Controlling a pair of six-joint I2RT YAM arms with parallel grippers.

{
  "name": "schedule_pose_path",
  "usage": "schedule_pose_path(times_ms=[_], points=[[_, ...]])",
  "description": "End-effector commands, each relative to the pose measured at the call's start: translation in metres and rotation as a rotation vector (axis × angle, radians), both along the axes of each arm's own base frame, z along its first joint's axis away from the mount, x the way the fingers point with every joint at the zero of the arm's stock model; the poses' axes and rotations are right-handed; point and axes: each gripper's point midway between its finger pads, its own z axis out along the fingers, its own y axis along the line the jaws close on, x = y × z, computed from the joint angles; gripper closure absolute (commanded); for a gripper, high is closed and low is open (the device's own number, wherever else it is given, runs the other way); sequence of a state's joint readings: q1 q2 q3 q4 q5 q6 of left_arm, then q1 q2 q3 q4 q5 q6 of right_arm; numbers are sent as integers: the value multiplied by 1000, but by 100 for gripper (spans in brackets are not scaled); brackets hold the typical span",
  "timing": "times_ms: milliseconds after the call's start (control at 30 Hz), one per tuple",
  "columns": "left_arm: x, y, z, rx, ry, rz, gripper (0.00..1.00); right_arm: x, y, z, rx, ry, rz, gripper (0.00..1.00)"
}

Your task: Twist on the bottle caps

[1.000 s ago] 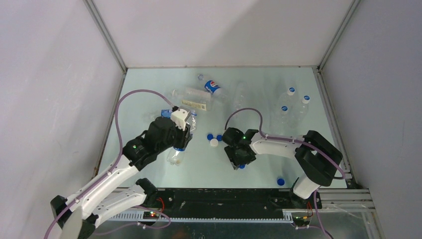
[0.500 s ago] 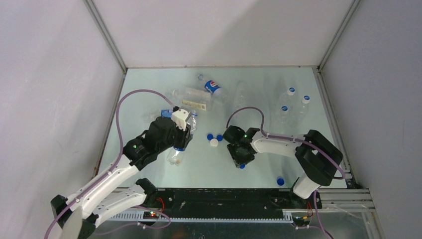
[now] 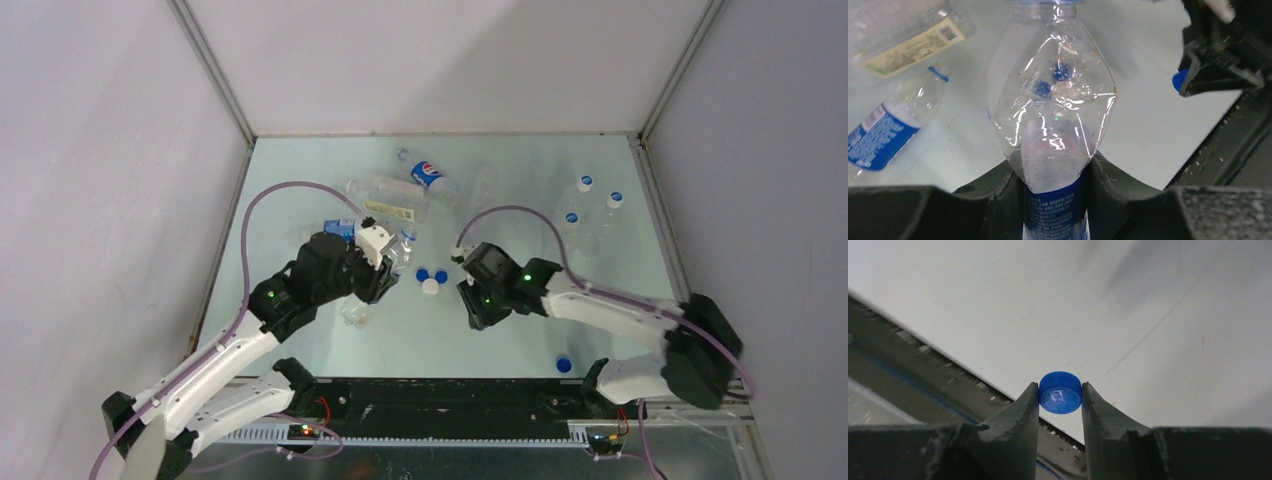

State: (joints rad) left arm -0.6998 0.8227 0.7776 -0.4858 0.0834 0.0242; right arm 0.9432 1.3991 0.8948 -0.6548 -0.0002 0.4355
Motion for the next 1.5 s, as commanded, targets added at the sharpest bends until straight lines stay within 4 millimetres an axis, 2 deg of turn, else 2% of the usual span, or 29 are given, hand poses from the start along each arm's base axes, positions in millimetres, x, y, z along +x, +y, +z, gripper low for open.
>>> schedule_pose_path(times_ms=[0,33,67,167,233,300,467,700,900,1467], points=[[-12,-24,18,-49,-101,-227,72,-3,29,75,281,-181,256,84],[-18,-29,16,-55,-102,-275,72,-6,33,86,321,-213,329,85],[-19,-32,18,-61,-118,-300,72,-6,35,108,382,-278,361,87],[-33,-44,18,-96,-112,-419,72,-10,34,152,489,-422,490,88],[-41,-51,20,-120,-109,-484,72,-17,34,175,544,-500,607,88],[-47,-56,21,-142,-108,-527,72,-21,33,193,576,-567,694,88],[-65,-66,22,-163,-114,-648,72,-21,28,215,569,-716,877,88],[-79,-72,22,-146,-127,-725,73,-12,26,239,596,-816,956,90],[-84,-77,21,-143,-119,-751,73,-14,32,253,635,-845,1006,92],[-85,-83,29,-145,-134,-777,74,-18,42,241,669,-795,1081,92]])
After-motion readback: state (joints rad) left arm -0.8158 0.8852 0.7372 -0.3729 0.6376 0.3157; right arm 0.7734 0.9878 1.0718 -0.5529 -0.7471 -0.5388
